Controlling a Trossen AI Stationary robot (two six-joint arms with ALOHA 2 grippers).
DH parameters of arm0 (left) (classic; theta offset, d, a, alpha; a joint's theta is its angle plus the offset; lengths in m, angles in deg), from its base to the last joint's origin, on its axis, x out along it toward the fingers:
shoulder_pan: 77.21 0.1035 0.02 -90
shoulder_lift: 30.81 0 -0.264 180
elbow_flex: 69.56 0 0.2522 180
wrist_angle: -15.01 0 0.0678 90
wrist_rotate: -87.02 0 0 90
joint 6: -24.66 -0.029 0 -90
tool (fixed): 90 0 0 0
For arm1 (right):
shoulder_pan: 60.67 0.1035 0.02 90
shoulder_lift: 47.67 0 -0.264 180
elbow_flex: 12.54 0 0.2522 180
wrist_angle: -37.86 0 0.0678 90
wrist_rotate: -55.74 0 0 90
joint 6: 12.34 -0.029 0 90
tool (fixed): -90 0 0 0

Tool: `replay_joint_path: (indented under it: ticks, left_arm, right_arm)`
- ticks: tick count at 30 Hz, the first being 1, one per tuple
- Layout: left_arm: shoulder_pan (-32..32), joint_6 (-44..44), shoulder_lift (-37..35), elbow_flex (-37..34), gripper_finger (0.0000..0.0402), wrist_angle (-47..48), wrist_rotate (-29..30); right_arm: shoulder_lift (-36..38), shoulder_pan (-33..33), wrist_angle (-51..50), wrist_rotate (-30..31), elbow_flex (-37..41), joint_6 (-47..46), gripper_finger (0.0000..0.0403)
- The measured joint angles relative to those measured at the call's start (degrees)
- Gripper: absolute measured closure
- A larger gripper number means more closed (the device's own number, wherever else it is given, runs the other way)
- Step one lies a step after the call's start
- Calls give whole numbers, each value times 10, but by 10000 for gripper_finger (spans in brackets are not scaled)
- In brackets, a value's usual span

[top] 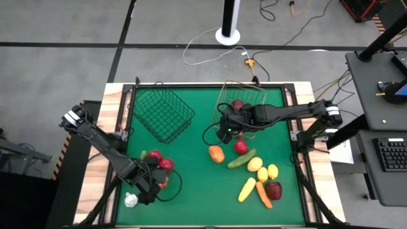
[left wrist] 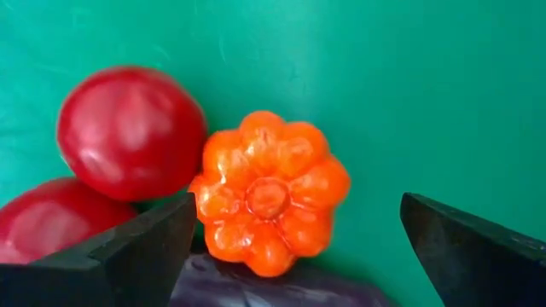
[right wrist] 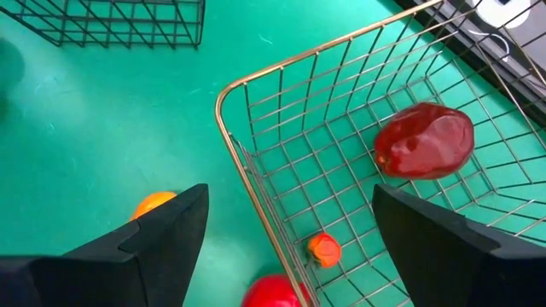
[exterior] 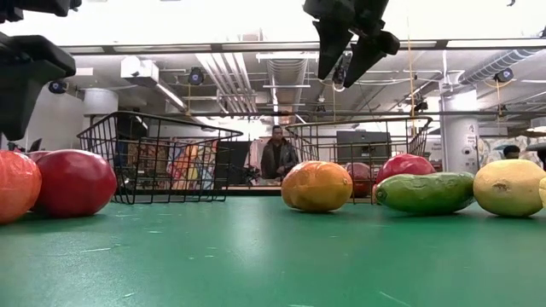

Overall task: Sort produce into baskets
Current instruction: Put the orange pumpkin into the black wire basket

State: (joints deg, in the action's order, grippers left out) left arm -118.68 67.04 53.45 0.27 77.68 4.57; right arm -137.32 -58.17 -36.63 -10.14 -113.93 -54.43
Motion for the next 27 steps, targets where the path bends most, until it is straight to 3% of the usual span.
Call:
replay_joint_path:
  ticks: [9, 27]
  left_arm:
    - [0, -6, 4, -11, 8, -5, 44]
    - [-1, -12, 2, -89, 8, -84, 47]
  right_arm:
    - [0, 0, 1, 0, 0, 2, 78]
    - [0, 0, 2, 0, 0, 3, 75]
